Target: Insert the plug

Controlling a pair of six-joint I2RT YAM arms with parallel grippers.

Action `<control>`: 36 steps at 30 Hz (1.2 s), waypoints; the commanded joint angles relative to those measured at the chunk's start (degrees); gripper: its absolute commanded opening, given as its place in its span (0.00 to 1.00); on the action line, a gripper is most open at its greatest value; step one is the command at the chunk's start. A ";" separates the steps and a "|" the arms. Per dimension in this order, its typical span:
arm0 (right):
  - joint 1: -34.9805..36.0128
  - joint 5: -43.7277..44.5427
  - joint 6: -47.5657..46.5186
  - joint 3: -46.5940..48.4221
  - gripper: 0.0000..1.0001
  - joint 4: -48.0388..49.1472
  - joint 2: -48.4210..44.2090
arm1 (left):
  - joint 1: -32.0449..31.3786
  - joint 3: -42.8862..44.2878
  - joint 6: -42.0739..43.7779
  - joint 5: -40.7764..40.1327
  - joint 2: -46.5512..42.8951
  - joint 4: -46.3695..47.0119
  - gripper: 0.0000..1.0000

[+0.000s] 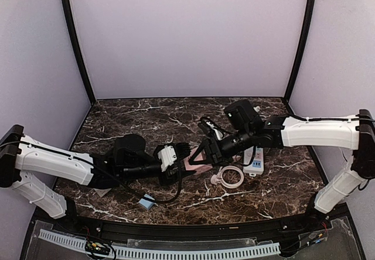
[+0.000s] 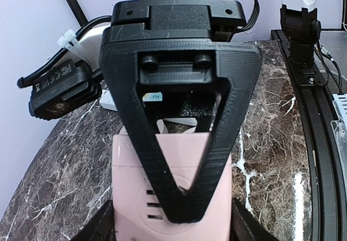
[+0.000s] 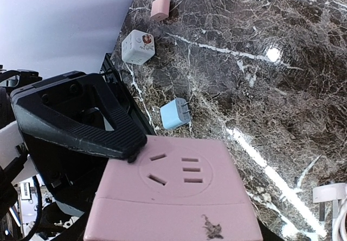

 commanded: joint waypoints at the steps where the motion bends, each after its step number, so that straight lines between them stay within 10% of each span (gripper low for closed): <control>1: 0.88 -3.38 -0.92 2.51 0.66 1.91 0.33 | -0.39 1.91 1.52 -0.54 0.52 0.92 0.01; 10: 0.88 -3.65 -1.37 1.72 0.19 1.87 0.19 | -0.57 2.18 1.24 -0.71 0.97 0.78 0.09; 17: 0.73 4.56 -4.92 0.56 0.03 -1.05 -3.06 | -0.58 3.51 -4.03 -6.30 0.02 -1.41 0.96; 36: -7.55 44.34 -16.34 -1.99 0.00 -14.94 -21.65 | -6.16 19.84 -24.19 -17.96 14.77 -8.82 0.95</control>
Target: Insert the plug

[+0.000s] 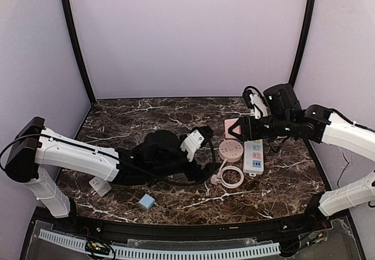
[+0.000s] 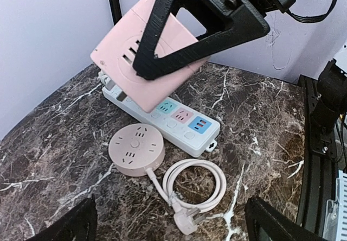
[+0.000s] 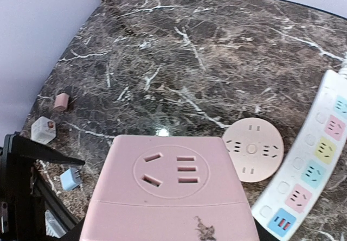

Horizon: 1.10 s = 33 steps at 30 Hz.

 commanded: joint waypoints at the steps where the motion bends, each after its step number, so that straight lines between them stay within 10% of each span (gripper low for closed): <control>1: -0.53 13.28 -2.36 -0.91 0.00 -2.38 -3.42 | -2.94 6.26 -6.87 -8.57 4.81 -5.88 0.95; 10: -1.14 28.39 -0.15 -2.78 0.00 -4.96 -11.79 | -3.91 18.47 -18.39 -13.63 15.46 -15.32 0.96; 33: -1.16 23.98 2.38 -6.63 0.00 -3.96 -17.70 | -8.46 70.96 -22.65 -26.14 58.64 -31.53 0.96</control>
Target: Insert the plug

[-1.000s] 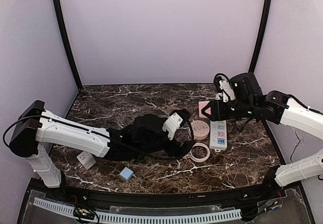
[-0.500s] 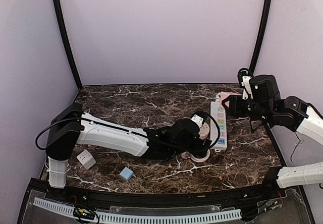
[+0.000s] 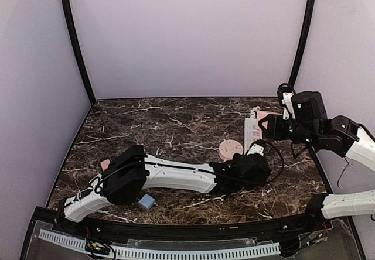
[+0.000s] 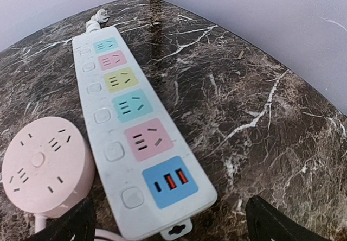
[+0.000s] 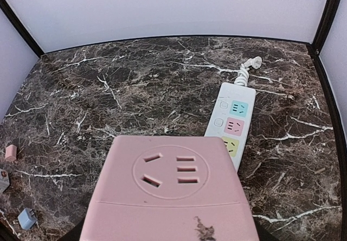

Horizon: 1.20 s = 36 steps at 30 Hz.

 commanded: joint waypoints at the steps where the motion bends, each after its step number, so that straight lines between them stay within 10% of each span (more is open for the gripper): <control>1: -0.30 -0.65 0.91 -1.04 0.00 2.44 -1.93 | -0.72 11.19 0.51 -4.19 7.15 -6.80 0.96; 36: -0.32 -5.76 1.13 -4.80 0.00 5.62 -1.06 | -0.94 17.46 7.49 -14.29 16.26 4.77 0.89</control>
